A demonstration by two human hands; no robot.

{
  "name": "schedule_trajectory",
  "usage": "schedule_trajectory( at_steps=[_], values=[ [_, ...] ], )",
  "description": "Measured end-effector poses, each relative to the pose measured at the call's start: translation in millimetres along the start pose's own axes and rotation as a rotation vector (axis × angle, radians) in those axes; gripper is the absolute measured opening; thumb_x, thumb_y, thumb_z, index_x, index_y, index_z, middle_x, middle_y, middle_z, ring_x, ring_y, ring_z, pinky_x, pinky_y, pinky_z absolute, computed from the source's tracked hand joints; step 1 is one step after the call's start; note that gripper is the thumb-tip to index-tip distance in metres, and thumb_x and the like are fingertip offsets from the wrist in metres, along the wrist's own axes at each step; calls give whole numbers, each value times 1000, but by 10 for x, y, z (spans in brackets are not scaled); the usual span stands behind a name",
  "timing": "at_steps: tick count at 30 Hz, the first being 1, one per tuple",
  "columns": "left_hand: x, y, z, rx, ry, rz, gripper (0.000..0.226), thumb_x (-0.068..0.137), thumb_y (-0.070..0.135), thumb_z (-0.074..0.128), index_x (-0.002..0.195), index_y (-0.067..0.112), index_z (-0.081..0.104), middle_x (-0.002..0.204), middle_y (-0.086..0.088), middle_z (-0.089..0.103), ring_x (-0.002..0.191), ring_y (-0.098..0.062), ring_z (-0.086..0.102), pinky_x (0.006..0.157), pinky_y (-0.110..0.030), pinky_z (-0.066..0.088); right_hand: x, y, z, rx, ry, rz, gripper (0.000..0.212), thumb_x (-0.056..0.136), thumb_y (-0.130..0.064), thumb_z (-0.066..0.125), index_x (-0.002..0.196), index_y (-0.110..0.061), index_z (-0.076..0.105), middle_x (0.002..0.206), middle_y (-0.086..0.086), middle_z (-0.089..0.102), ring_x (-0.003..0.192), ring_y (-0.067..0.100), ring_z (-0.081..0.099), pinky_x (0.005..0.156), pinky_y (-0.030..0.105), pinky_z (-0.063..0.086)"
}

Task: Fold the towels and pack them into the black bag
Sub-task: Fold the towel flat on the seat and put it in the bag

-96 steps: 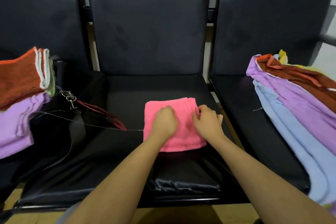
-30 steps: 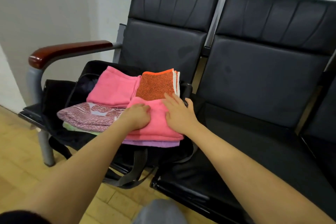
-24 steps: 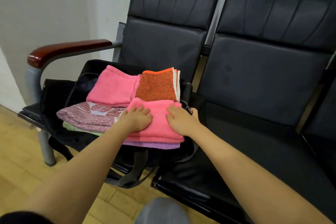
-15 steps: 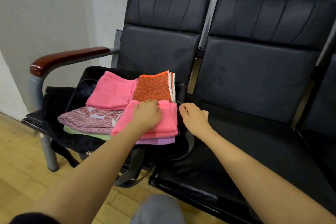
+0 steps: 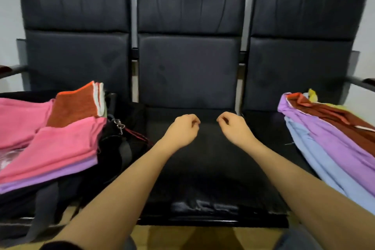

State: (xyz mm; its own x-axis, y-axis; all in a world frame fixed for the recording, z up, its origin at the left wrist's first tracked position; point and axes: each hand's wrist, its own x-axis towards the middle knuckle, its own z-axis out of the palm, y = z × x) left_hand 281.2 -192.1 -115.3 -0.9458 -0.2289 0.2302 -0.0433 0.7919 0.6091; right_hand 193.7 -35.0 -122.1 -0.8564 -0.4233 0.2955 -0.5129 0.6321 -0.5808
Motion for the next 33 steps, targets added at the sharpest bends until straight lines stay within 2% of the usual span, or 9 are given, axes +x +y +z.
schedule_trajectory(
  at_steps=[4, 7, 11, 15, 19, 23, 26, 29, 33],
  values=[
    [268, 602, 533, -123, -102, 88, 24, 98, 16, 44, 112, 16, 63, 105, 0, 65, 88, -11, 60, 73, -20, 44, -121, 680, -504, -16, 99, 96, 19, 95, -17, 47, 98, -13, 65, 99, 4, 65, 85, 18, 59, 78, 33, 47],
    [495, 1026, 932, -164, -167, 147, 24, 98, 15, 44, 109, 15, 65, 104, -3, 66, 90, -14, 62, 76, -22, 47, -174, 1209, -800, -19, 223, 217, 19, 94, -15, 47, 95, -11, 65, 98, 7, 66, 91, 22, 59, 82, 33, 45],
    [758, 1571, 1522, -167, -277, 210, 24, 97, 13, 44, 109, 13, 65, 105, -6, 67, 95, -18, 63, 85, -30, 51, -231, 1906, -1112, -64, 341, 375, 18, 91, -14, 48, 83, -9, 63, 91, 13, 67, 88, 32, 61, 74, 33, 43],
    [999, 1984, 2063, -200, -351, 232, 28, 95, 9, 43, 111, 10, 66, 109, -8, 67, 99, -22, 62, 79, -23, 45, -313, 2433, -1443, -171, 435, 423, 18, 85, -4, 50, 92, 0, 66, 98, 20, 65, 93, 38, 59, 80, 41, 46],
    [1260, 2355, 2521, -188, -416, 284, 31, 94, 5, 41, 114, 8, 64, 117, -8, 65, 98, -21, 59, 68, -12, 40, -278, 2887, -1723, -396, 472, 510, 26, 88, -7, 48, 113, 1, 54, 116, 23, 53, 106, 42, 50, 86, 47, 36],
    [1545, 2691, 2926, -66, -433, 413, 32, 94, 4, 39, 117, 8, 62, 116, -8, 63, 104, -25, 57, 81, -23, 42, -187, 3320, -1902, -489, 503, 588, 33, 89, -13, 48, 120, -1, 48, 123, 21, 50, 115, 39, 43, 92, 44, 30],
    [1742, 2896, 3230, -21, -440, 481, 31, 94, 6, 41, 117, 10, 61, 119, -8, 63, 107, -27, 57, 92, -35, 45, -151, 3587, -1917, -540, 445, 634, 38, 87, -21, 56, 118, -1, 47, 124, 20, 50, 117, 37, 42, 94, 44, 28],
    [1870, 3033, 3476, -23, -475, 502, 34, 91, 4, 42, 118, 11, 61, 123, -9, 62, 111, -29, 56, 96, -38, 45, -129, 3748, -1874, -642, 406, 616, 38, 84, -28, 59, 114, -7, 51, 122, 15, 51, 113, 36, 42, 93, 43, 27],
    [1948, 3031, 3721, -81, -523, 463, 38, 88, -3, 40, 121, 4, 58, 121, -14, 62, 110, -31, 56, 94, -35, 43, -110, 3858, -1818, -576, 485, 589, 20, 84, -20, 54, 101, -12, 59, 118, 12, 53, 109, 35, 43, 90, 41, 26]
  ],
)
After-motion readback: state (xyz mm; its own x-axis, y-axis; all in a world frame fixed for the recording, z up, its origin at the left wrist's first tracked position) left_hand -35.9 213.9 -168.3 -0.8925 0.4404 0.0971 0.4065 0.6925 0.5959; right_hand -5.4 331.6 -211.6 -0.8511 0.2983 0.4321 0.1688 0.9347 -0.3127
